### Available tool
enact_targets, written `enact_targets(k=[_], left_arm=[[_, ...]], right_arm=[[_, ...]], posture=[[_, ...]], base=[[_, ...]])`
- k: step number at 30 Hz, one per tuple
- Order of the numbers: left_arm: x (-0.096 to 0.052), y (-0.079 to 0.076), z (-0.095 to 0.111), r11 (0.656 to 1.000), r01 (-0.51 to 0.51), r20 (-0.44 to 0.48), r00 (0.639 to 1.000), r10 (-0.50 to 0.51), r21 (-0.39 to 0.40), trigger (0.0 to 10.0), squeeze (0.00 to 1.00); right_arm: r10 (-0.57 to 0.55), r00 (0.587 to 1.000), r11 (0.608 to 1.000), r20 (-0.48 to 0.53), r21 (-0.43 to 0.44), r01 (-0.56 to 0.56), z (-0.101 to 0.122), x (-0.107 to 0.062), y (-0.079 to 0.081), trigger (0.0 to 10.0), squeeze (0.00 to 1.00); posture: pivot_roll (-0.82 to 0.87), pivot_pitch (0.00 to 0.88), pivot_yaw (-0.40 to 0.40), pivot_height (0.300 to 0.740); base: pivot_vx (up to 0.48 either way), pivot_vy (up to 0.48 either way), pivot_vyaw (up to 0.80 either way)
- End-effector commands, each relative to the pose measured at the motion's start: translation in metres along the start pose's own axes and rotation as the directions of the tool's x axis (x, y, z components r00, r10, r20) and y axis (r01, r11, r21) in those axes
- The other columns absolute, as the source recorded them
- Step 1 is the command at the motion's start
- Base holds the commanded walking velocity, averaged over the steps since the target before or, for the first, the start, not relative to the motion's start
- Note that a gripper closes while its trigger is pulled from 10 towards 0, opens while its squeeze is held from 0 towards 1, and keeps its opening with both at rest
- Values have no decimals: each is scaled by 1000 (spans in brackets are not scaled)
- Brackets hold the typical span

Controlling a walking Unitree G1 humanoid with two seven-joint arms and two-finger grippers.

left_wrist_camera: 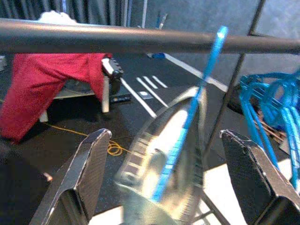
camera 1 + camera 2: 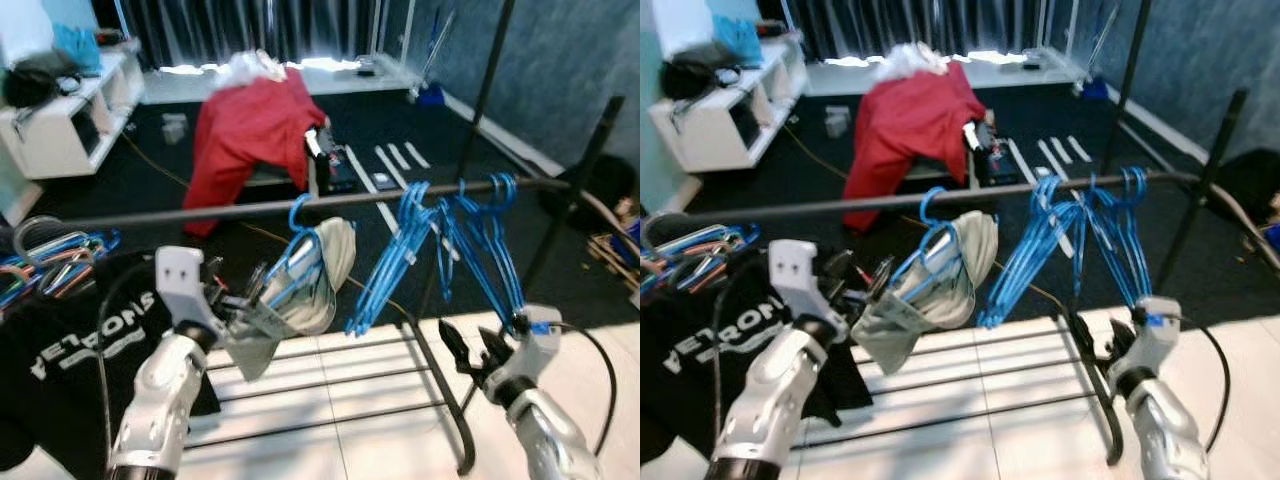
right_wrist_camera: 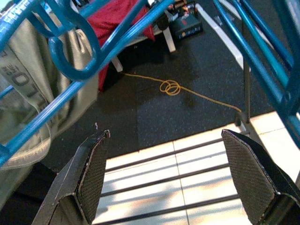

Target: Hang hanger

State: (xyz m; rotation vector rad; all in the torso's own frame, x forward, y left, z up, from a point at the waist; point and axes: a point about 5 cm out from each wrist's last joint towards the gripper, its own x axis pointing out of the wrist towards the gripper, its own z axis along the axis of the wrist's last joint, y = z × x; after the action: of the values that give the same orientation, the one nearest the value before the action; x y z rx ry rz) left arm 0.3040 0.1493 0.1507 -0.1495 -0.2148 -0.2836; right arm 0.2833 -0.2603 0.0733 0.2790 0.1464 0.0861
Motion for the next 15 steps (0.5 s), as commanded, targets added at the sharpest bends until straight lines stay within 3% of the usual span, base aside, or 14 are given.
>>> enact_targets(k=[1, 7, 11, 15], left_arm=[[-1, -4, -3, 999, 32, -26, 999, -31, 26, 10000, 0], [-2, -12, -8, 993, 102, -66, 993, -99, 52, 10000, 0], [-1, -16, -20, 977, 158, -144, 980, -137, 146, 10000, 0], [10, -9, -25, 953, 111, -175, 983, -62, 284, 10000, 0]], right_arm=[[-7, 1000, 1000, -5, 5, 7, -1, -2, -2, 10000, 0], [-9, 1000, 1000, -4, 8, 9, -1, -2, -2, 10000, 0], [-9, 1000, 1000, -2, 10, 9, -1, -2, -1, 10000, 0], [-6, 1000, 1000, 1, 13, 6, -2, -2, 2, 10000, 0]], posture=[[-103, 0, -12, 740], [-103, 0, -12, 740], [-103, 0, -11, 740], [-110, 0, -2, 740]], base=[[0, 0, 0], [0, 0, 0], [0, 0, 0], [0, 0, 0]])
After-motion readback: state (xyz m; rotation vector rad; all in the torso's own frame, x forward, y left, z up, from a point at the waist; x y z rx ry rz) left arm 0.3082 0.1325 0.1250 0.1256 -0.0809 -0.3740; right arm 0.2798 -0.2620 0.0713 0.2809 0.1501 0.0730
